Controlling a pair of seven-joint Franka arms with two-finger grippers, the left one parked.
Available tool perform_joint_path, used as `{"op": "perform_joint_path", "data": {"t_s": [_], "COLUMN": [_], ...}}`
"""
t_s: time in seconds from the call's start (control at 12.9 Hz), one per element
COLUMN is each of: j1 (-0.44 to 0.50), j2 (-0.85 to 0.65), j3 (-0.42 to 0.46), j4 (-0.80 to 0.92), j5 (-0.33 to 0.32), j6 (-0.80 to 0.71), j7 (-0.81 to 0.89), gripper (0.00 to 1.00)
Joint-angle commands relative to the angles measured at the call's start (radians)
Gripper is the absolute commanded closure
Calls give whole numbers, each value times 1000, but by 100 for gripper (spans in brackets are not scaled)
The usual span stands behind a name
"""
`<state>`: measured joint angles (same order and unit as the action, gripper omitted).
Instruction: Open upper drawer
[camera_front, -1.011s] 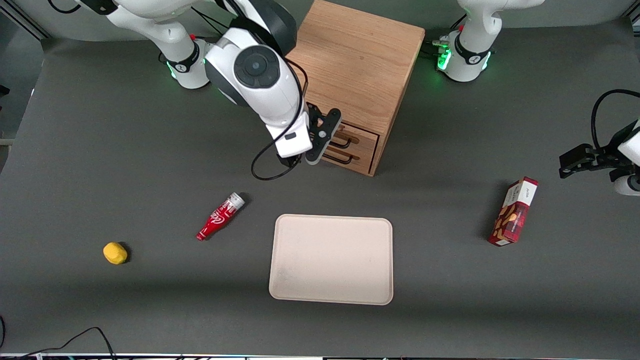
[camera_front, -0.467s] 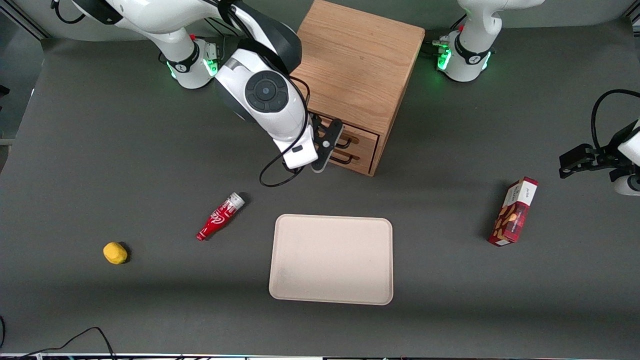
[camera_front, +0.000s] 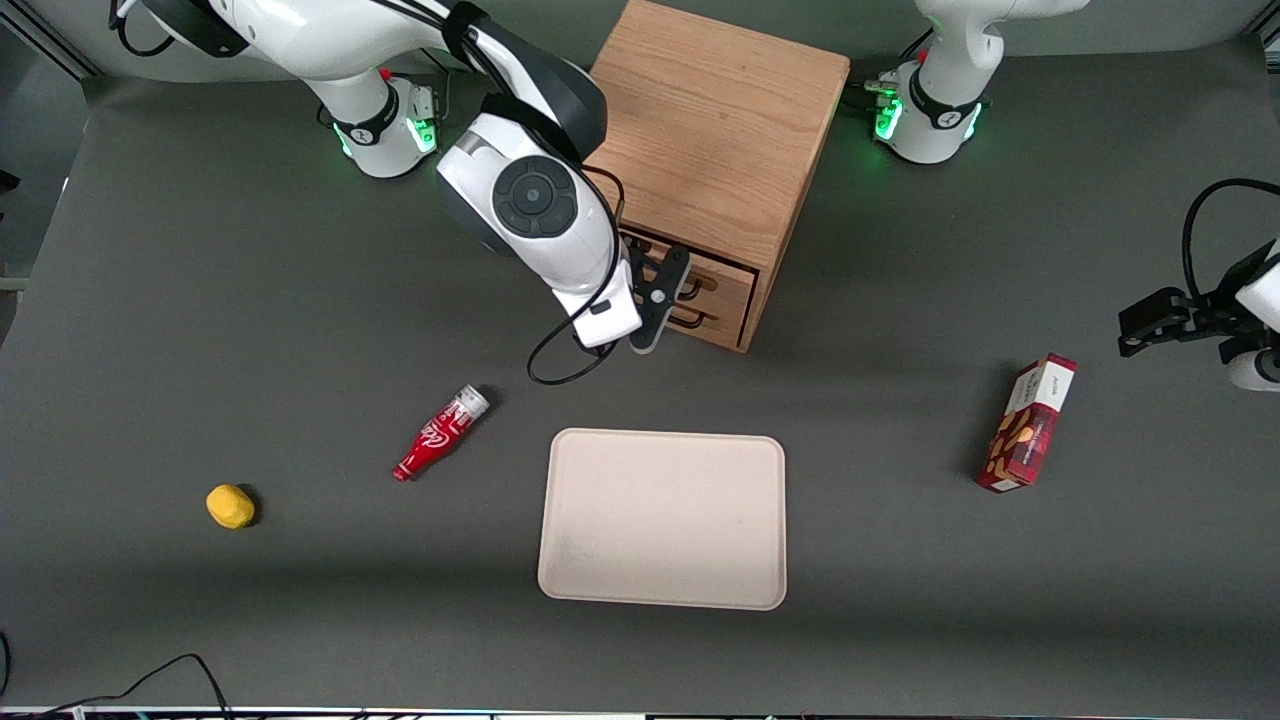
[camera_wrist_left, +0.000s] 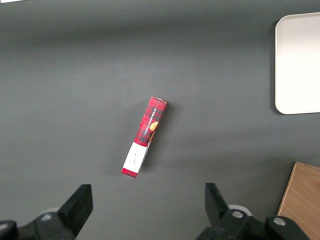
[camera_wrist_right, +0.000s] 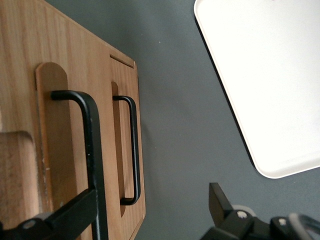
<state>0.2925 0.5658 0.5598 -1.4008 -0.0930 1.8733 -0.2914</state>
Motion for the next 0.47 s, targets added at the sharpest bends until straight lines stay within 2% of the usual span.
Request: {"op": "perform_joint_path", "data": {"t_s": [0.0,0.39], "j1": [0,-7], "j2": [6,9], "j3": [8,8], "j4": [-3,-3], "j5": [8,12], "j6": [24,30], "j7": [-18,-58], "gripper": [0,0]}}
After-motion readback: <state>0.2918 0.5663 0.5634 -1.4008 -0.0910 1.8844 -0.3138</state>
